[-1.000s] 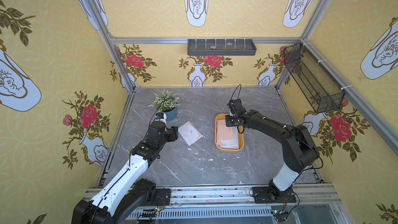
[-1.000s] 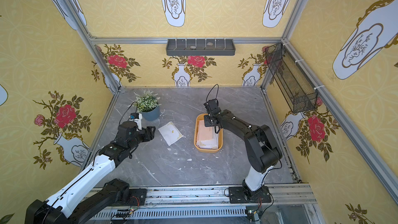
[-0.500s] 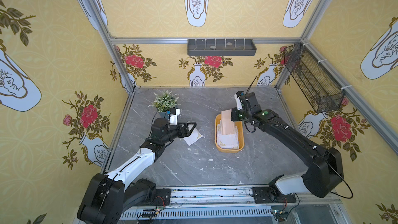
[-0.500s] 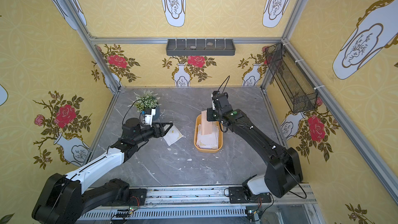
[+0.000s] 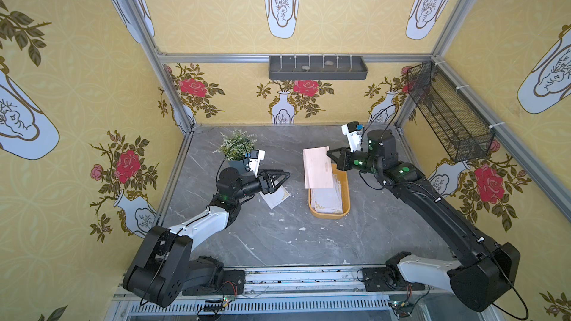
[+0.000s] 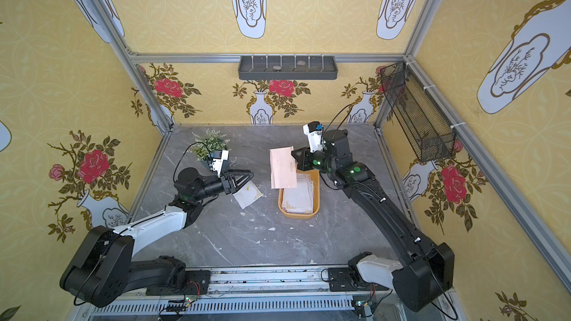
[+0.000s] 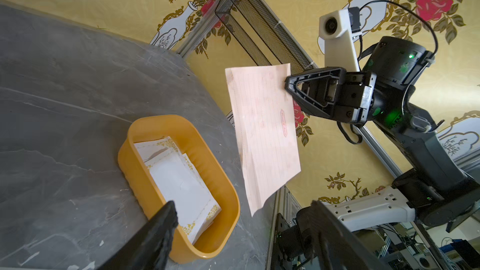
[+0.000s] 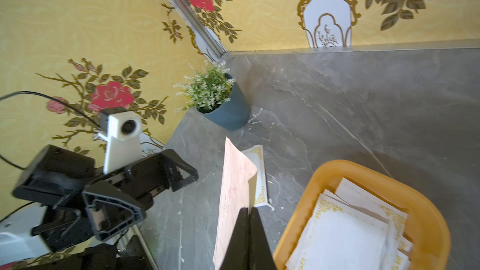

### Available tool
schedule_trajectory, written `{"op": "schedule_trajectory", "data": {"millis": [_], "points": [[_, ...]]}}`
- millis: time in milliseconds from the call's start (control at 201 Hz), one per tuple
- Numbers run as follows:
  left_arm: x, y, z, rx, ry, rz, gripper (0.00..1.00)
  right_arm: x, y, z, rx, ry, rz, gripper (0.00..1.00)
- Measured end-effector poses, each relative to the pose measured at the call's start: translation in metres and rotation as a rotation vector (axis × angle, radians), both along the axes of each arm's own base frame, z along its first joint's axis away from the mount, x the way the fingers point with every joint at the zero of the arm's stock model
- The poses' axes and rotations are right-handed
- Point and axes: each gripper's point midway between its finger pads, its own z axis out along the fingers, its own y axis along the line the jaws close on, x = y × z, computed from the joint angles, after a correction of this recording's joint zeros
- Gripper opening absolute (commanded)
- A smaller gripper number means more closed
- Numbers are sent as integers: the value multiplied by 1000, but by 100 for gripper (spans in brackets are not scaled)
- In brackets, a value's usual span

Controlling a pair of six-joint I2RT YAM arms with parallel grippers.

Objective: Take out the stationery paper from the storage box
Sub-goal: Pick up the stationery paper from the storage box.

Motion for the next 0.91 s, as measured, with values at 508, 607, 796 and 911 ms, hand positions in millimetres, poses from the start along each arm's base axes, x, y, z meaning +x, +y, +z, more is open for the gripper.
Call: {"op": "schedule_trajectory", "data": {"millis": [508, 607, 796, 911], "points": [[-9, -40, 9, -27, -21, -144, 47, -8, 26, 9, 107, 20, 137, 0], [-9, -40, 11, -30, -22, -144, 33, -8, 28, 7, 111, 20, 143, 0], [-9, -40, 13, -31, -27, -144, 15, -7, 30, 4, 112, 30, 149, 0], [-9, -40, 12, -28, -25, -143, 8, -7, 30, 5, 113, 28, 150, 0]]}}
